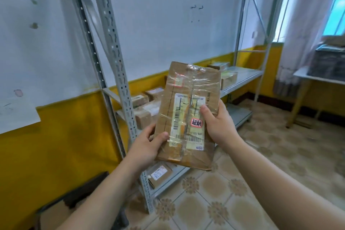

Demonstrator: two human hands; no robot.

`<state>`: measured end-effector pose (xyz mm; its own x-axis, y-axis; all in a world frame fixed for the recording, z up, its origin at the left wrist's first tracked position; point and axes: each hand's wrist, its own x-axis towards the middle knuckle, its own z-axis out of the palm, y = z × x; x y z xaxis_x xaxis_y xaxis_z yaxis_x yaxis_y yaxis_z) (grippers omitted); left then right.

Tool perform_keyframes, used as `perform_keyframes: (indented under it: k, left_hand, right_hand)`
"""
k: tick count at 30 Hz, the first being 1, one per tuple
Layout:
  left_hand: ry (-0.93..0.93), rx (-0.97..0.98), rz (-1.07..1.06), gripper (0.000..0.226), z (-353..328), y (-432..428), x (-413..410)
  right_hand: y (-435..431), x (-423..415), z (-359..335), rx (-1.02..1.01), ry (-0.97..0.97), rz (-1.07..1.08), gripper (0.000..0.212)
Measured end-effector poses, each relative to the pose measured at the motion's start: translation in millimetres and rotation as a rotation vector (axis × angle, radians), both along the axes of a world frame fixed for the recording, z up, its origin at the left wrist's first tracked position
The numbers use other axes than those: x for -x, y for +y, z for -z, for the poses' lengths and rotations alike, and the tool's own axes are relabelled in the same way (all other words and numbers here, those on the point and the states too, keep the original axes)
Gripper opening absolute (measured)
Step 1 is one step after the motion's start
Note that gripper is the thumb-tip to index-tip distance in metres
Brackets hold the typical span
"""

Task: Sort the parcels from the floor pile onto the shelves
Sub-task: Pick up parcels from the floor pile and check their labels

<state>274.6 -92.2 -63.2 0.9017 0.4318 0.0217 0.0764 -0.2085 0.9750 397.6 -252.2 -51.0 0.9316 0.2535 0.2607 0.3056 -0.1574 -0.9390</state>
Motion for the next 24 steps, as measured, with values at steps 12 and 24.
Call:
perform_keyframes:
  k: [12, 24]
  left_hand:
    - [0.099, 0.003, 0.31, 0.043, 16, -173, -214]
    - [0.133, 0.057, 0.331, 0.038, 45, -156, -437]
  right_hand:
    - [-206, -169, 15, 0.05, 0.059, 0.296, 0.046]
    - [-190, -388, 36, 0.105, 0.112, 0.32, 0.046]
